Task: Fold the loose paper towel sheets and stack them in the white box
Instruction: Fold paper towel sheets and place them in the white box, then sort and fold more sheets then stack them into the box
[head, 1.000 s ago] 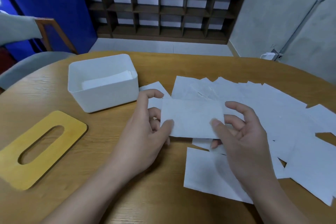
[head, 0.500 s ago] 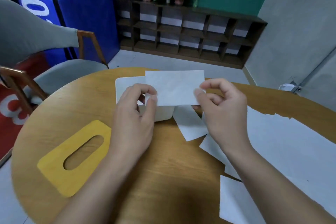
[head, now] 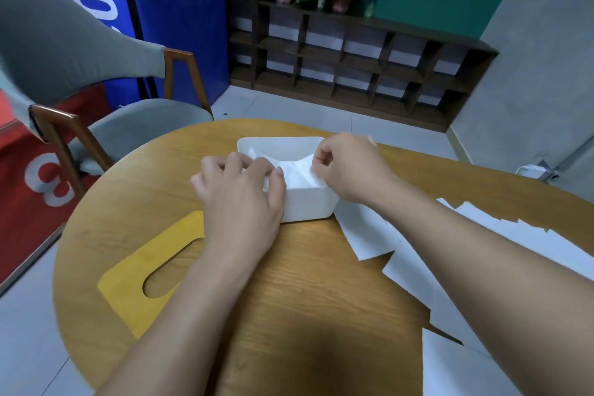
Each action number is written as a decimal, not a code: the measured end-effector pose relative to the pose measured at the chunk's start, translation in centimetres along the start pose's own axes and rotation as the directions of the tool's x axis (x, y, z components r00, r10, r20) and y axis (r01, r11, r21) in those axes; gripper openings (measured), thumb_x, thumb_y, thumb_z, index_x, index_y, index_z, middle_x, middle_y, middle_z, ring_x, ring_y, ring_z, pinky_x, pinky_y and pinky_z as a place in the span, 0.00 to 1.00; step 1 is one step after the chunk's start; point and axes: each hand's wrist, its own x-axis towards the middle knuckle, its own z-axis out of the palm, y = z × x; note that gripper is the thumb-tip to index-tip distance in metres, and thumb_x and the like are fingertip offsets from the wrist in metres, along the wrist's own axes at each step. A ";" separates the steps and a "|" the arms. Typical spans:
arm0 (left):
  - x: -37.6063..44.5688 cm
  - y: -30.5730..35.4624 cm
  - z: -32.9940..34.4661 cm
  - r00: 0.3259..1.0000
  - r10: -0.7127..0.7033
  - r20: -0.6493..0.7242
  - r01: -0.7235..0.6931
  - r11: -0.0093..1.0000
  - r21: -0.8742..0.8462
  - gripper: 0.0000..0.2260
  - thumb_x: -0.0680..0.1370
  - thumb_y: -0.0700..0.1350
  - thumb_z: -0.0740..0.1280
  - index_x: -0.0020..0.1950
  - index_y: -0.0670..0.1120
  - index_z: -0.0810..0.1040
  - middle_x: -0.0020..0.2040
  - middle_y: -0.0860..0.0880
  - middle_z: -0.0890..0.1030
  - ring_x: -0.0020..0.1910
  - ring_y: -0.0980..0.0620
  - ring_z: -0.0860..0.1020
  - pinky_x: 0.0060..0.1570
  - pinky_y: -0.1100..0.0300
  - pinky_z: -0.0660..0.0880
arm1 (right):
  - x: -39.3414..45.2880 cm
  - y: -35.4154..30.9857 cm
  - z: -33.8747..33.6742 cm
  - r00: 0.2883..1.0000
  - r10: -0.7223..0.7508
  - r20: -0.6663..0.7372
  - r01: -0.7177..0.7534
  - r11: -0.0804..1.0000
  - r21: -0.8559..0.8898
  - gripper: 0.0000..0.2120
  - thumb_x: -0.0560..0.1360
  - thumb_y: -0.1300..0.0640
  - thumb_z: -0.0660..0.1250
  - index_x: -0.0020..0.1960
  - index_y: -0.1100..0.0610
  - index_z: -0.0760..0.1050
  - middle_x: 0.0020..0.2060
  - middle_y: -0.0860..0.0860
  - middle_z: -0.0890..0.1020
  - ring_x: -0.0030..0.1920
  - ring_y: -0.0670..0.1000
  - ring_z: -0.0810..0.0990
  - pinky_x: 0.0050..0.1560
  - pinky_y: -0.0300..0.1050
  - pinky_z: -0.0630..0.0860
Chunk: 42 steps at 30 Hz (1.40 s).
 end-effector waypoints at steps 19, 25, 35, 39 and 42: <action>-0.2 1.9 -1.1 0.991 0.064 -0.114 -0.077 0.991 -0.114 0.08 0.85 0.50 0.67 0.61 0.54 0.85 0.62 0.54 0.78 0.63 0.45 0.68 0.58 0.53 0.59 | -1.0 0.4 -4.2 0.979 0.086 -0.183 -0.057 0.985 0.160 0.08 0.79 0.47 0.78 0.44 0.47 0.85 0.51 0.39 0.77 0.61 0.47 0.71 0.71 0.51 0.67; -2.0 5.3 -0.8 0.979 0.188 -0.080 -0.203 0.931 -0.302 0.09 0.84 0.47 0.70 0.62 0.53 0.85 0.59 0.55 0.78 0.61 0.49 0.69 0.62 0.50 0.70 | -5.1 2.3 -5.5 0.979 0.115 -0.168 -0.050 0.935 0.350 0.06 0.78 0.48 0.79 0.44 0.48 0.86 0.32 0.35 0.74 0.42 0.45 0.72 0.35 0.37 0.68; -8.1 10.6 1.3 0.894 0.375 0.244 -0.182 0.803 -0.568 0.07 0.84 0.47 0.72 0.61 0.57 0.85 0.57 0.63 0.81 0.65 0.57 0.74 0.61 0.69 0.68 | -17.2 9.4 -4.8 0.956 0.240 -0.170 -0.123 0.852 0.509 0.06 0.75 0.50 0.81 0.43 0.44 0.85 0.39 0.44 0.78 0.37 0.44 0.71 0.37 0.32 0.67; -10.5 12.0 2.4 0.802 0.441 0.402 -0.146 0.798 -0.584 0.04 0.83 0.49 0.72 0.55 0.58 0.84 0.51 0.61 0.82 0.56 0.57 0.78 0.51 0.67 0.70 | -21.7 11.6 -3.2 0.949 0.298 -0.099 -0.198 0.813 0.548 0.06 0.75 0.51 0.81 0.42 0.45 0.86 0.38 0.42 0.79 0.39 0.46 0.72 0.39 0.33 0.67; -11.8 12.8 2.6 0.734 0.483 0.478 -0.158 0.805 -0.572 0.04 0.82 0.49 0.74 0.53 0.58 0.83 0.46 0.60 0.80 0.51 0.55 0.79 0.46 0.69 0.69 | -24.2 13.4 -2.1 0.944 0.318 -0.089 -0.219 0.803 0.554 0.05 0.76 0.52 0.80 0.42 0.46 0.86 0.40 0.43 0.82 0.44 0.49 0.75 0.41 0.32 0.68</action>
